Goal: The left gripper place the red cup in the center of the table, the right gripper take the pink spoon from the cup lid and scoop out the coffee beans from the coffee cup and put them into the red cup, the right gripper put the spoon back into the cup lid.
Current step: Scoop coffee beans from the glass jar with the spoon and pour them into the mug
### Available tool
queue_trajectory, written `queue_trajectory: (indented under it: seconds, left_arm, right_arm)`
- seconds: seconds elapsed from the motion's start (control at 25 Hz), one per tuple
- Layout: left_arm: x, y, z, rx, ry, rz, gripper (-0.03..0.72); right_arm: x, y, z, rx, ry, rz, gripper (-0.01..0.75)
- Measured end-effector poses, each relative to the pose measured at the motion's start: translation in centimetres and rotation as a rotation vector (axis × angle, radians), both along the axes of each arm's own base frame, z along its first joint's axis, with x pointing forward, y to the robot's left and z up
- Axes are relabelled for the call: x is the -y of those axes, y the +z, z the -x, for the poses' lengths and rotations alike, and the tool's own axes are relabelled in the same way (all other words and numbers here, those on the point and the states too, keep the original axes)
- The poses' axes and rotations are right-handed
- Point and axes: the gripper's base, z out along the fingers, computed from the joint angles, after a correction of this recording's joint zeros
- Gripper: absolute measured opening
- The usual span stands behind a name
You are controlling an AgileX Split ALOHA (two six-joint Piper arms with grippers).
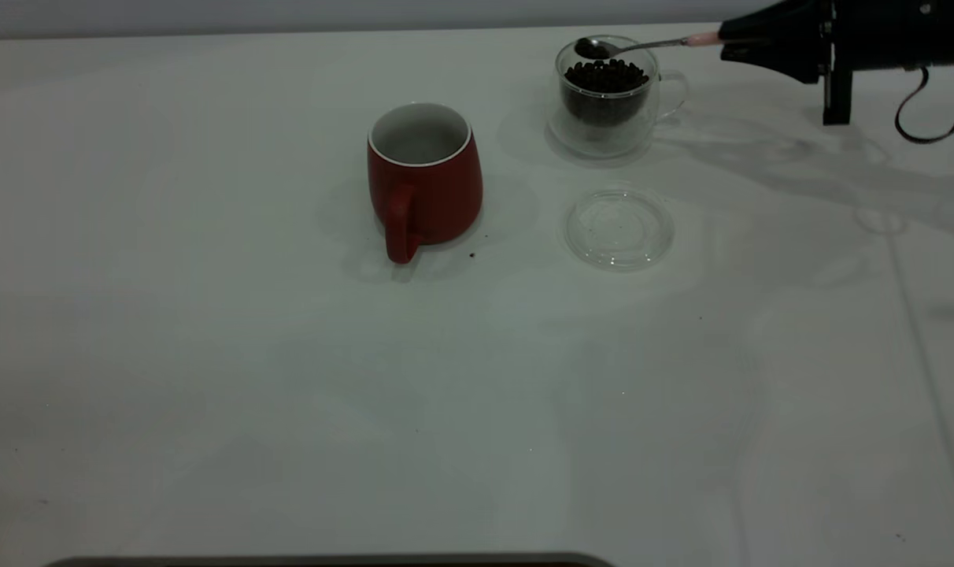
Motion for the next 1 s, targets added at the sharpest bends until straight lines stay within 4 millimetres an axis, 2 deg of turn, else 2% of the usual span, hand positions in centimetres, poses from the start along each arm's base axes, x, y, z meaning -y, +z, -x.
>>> queue_trajectory:
  seconds: [0.2, 0.32, 0.72, 1.0]
  left_arm:
    - [0.0, 0.0, 0.0, 0.000, 0.001, 0.001, 0.588]
    - [0.0, 0.0, 0.0, 0.000, 0.001, 0.001, 0.588]
    - [0.0, 0.0, 0.0, 0.000, 0.001, 0.001, 0.588]
    - [0.0, 0.0, 0.0, 0.000, 0.001, 0.001, 0.588]
  right_arm:
    - [-1.9, 2.6, -0.1, 0.028, 0.081, 0.029, 0.110]
    - [-3.7, 3.3, 0.0, 0.035, 0.122, 0.029, 0.110]
    - [-10.1, 3.2, 1.0, 0.024, 0.262, 0.027, 0.110]
    - [-11.8, 2.9, 1.8, 0.028, 0.350, 0.069, 0.110]
